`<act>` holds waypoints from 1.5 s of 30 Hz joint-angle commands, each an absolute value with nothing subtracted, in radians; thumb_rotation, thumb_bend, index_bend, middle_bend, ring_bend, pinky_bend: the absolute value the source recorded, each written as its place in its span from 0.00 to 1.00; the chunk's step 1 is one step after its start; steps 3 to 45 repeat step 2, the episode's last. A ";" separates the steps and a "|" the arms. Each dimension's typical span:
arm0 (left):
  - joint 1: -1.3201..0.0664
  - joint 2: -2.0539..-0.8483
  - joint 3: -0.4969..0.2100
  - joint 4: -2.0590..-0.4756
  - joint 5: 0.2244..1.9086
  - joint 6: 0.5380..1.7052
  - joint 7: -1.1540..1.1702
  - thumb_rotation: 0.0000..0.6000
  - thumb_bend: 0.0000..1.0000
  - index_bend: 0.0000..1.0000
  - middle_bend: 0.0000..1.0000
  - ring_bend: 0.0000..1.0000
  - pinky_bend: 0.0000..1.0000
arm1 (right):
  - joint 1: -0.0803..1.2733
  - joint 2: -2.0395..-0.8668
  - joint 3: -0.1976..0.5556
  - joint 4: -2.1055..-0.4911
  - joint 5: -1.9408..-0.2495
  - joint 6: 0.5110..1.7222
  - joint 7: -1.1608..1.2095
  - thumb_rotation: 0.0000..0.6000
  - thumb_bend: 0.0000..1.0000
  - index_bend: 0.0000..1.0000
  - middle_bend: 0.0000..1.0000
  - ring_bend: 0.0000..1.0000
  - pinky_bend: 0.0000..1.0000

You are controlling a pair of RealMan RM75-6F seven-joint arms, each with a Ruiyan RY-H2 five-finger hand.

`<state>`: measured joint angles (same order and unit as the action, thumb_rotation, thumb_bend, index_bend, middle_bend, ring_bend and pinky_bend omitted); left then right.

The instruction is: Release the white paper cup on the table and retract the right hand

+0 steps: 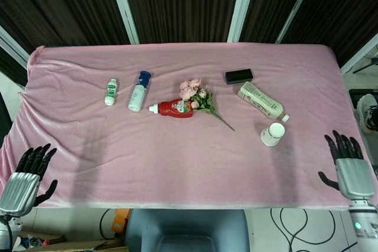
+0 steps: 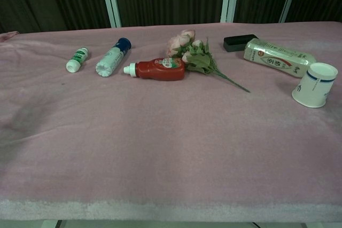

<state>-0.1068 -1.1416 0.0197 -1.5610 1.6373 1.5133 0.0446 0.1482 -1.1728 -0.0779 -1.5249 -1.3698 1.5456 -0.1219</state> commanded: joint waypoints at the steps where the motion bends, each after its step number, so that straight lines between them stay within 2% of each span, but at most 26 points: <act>1: -0.106 -1.144 0.020 -1.562 1.642 1.520 0.050 1.00 0.40 0.00 0.00 0.00 0.06 | 0.115 -1.175 -0.092 -1.487 -1.433 1.554 -0.067 1.00 0.34 0.00 0.00 0.00 0.00; 45: -0.105 -1.145 0.019 -1.561 1.642 1.521 0.053 1.00 0.40 0.00 0.00 0.00 0.06 | 0.114 -1.175 -0.091 -1.486 -1.440 1.552 -0.068 1.00 0.34 0.00 0.00 0.00 0.00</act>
